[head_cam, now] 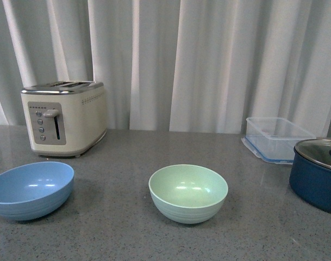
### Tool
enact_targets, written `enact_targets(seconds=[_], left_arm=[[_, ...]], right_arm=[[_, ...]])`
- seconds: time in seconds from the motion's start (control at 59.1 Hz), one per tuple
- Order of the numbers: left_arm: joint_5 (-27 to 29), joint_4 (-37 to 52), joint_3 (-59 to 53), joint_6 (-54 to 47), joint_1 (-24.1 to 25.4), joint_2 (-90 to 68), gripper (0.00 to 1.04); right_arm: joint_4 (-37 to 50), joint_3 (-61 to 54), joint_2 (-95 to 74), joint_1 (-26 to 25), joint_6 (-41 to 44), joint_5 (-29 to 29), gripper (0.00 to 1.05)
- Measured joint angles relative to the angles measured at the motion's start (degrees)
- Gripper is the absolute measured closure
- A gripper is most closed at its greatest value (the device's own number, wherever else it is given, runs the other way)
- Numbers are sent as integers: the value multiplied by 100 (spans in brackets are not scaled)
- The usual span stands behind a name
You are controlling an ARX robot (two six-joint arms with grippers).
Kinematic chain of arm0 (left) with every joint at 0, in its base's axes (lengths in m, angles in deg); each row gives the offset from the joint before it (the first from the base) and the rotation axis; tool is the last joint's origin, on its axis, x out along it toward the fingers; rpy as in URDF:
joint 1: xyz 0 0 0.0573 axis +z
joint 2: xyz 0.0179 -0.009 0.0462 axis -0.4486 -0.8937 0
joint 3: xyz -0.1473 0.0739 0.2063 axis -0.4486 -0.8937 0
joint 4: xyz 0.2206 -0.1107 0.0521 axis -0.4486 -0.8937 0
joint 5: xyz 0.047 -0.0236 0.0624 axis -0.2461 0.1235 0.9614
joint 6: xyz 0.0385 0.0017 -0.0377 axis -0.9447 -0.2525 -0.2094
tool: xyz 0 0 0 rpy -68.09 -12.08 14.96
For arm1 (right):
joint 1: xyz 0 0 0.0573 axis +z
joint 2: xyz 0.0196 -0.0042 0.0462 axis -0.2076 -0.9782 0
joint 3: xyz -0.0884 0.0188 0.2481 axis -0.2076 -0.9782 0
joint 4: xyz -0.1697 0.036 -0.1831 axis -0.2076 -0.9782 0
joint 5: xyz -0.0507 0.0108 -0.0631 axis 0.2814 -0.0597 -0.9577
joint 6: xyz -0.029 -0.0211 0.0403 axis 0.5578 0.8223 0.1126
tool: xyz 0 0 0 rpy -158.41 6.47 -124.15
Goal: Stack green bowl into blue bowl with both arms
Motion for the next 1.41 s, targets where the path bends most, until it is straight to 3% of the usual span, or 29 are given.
enact_targets(seconds=[0.406, 0.491, 0.559, 0.88, 1.151, 1.405], left_arm=[[98, -46, 17, 39, -22, -42, 7], [1635, -1794, 774, 732, -361, -1224, 7], [2103, -2332, 1117, 966, -223, -2114, 7], [1204, -1032, 2210, 1082, 588, -4437, 7], [1134, -306, 3252, 1036, 898, -6105, 7], [1067, 387, 4413, 1036, 855, -7938, 7]], right_arm=[[0, 0, 0, 0, 0, 0, 10], [0, 0, 0, 0, 0, -2, 10], [0, 0, 2, 0, -2, 11, 10], [-2, 0, 2, 0, 0, 0, 10], [-2, 0, 2, 0, 0, 0, 10], [-2, 0, 2, 0, 0, 0, 10]])
